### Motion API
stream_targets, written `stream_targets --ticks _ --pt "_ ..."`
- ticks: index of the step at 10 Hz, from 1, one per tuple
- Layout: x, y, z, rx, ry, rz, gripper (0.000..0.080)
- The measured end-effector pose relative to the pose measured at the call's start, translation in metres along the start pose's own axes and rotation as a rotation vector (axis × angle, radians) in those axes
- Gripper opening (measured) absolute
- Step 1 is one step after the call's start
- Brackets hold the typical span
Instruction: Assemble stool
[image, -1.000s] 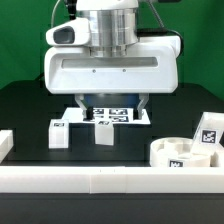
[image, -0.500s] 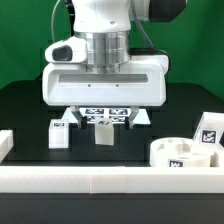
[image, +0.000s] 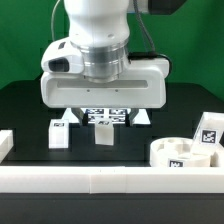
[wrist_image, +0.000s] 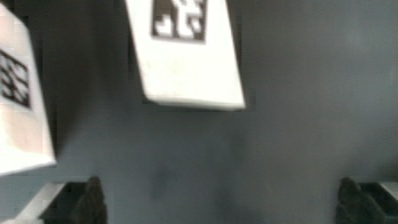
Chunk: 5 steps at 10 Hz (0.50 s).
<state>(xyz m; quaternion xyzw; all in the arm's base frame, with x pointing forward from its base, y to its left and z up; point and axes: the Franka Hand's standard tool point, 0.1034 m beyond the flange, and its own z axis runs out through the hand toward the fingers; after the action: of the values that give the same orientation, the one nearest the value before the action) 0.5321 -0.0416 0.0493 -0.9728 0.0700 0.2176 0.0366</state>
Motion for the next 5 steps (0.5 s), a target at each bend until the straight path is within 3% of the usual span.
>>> stream_targets --ticks 4,5 --pt "-0.01 0.002 0.009 0.01 -0.288 0.002 0.0649" --pt "-0.016 0.003 0.017 0.007 -0.382 0.003 0.0649"
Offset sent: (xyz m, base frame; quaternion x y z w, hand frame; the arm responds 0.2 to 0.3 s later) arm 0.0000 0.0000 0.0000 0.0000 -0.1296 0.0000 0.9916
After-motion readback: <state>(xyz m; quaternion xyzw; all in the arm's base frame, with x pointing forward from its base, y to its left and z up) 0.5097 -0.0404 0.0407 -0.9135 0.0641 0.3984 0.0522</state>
